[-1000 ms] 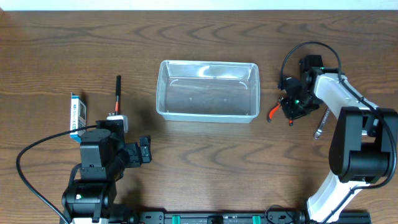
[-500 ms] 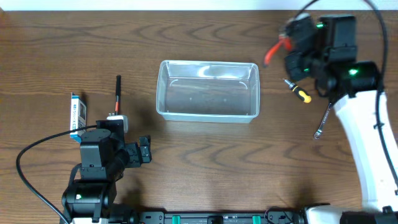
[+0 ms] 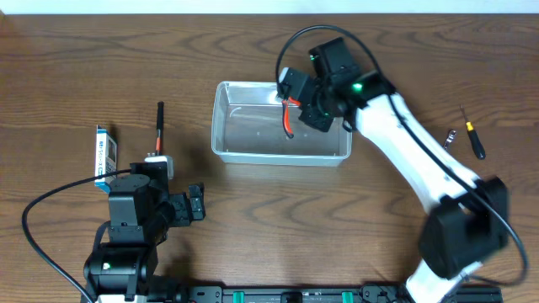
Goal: Pack container
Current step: 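Carry the red pliers into the clear container and release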
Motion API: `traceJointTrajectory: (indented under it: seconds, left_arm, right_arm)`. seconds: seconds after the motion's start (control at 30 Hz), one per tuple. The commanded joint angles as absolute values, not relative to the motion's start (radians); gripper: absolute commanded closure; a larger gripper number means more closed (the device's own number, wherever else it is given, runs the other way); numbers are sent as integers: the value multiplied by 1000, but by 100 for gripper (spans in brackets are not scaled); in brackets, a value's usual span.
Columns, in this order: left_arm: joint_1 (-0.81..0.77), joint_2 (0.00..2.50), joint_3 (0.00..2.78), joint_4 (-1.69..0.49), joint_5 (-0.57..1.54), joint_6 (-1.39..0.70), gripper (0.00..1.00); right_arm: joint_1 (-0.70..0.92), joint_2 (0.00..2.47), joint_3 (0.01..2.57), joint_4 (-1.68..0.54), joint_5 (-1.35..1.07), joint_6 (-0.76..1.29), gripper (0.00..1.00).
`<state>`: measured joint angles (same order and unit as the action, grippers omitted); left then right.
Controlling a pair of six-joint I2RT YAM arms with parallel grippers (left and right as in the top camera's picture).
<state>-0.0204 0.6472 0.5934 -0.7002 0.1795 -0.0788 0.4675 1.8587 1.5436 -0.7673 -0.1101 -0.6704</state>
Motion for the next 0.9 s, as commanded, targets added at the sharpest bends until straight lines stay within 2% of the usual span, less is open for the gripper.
traceJointTrajectory:
  seconds: [0.0,0.43,0.5,0.6,0.67,0.77,0.87]
  left_arm:
    - [-15,645,613,-703,171,-88,2]
    - [-15,645,613,-702,171,-88,2]
    - [-15,645,613,-703,171,-88,2]
    - [-15,645,613,-703,171,-88,2]
    - [-15,645,613,-703,172,-88,2]
    - [-15,645,613,-703,171,-88,2]
    - [-15,645,613,-703,171,-88,2]
  right_arm:
    - [484,1941,1583,-765,-125,-717,99]
    - [486,2113,1583,-789,-162,-712,97]
    - [485,2115,1583,-790,-162,-712,83]
    - [484,2115,1583,-790,-161,-712,55]
    - [484,2115,1583,-793,-161,-712,41]
    - [484,2115,1584,-809,-161,-711,27]
    - [485,2095,1599,-837,-157,-694,25]
